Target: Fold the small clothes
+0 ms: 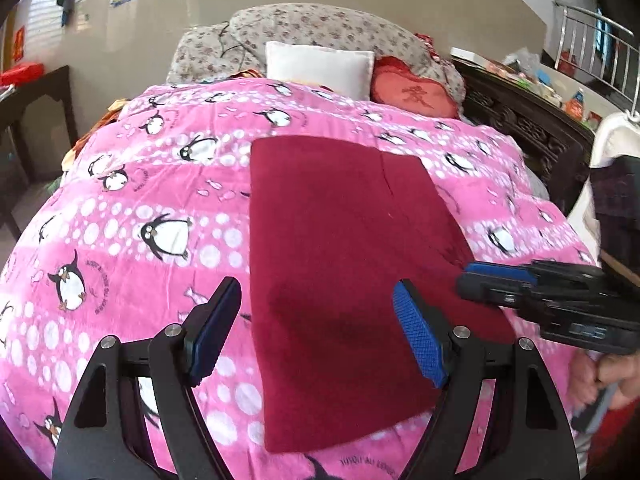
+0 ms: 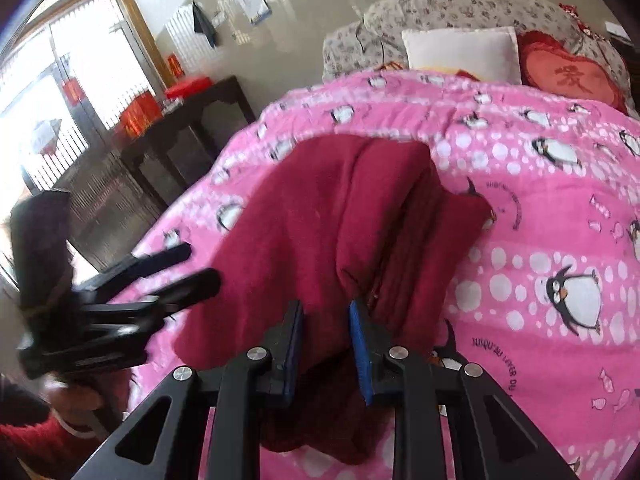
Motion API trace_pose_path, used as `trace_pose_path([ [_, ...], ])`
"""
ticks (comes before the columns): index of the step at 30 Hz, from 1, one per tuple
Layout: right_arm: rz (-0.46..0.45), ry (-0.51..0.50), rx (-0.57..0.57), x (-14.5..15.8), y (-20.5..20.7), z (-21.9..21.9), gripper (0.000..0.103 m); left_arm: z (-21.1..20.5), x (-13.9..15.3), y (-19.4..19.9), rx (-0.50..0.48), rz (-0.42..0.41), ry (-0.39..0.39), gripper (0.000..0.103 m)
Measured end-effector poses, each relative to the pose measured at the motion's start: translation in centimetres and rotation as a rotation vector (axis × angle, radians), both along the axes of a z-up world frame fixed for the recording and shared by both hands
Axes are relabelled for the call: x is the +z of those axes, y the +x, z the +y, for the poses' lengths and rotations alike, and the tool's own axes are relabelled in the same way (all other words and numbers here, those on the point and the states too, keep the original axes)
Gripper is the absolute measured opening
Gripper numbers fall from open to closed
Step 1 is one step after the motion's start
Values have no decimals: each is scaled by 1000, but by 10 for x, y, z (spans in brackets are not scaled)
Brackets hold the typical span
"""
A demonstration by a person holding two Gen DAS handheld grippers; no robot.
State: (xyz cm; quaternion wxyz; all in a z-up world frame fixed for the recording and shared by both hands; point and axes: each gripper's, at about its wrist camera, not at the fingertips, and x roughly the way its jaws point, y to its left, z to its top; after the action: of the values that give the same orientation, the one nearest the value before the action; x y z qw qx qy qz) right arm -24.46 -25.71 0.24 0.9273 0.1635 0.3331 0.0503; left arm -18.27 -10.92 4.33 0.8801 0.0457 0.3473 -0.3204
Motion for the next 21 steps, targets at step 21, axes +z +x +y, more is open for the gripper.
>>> trace_pose_path([
  [21,14,-84,-108,-9,55,-12,23,-21,-26,42,68,88,5,79],
])
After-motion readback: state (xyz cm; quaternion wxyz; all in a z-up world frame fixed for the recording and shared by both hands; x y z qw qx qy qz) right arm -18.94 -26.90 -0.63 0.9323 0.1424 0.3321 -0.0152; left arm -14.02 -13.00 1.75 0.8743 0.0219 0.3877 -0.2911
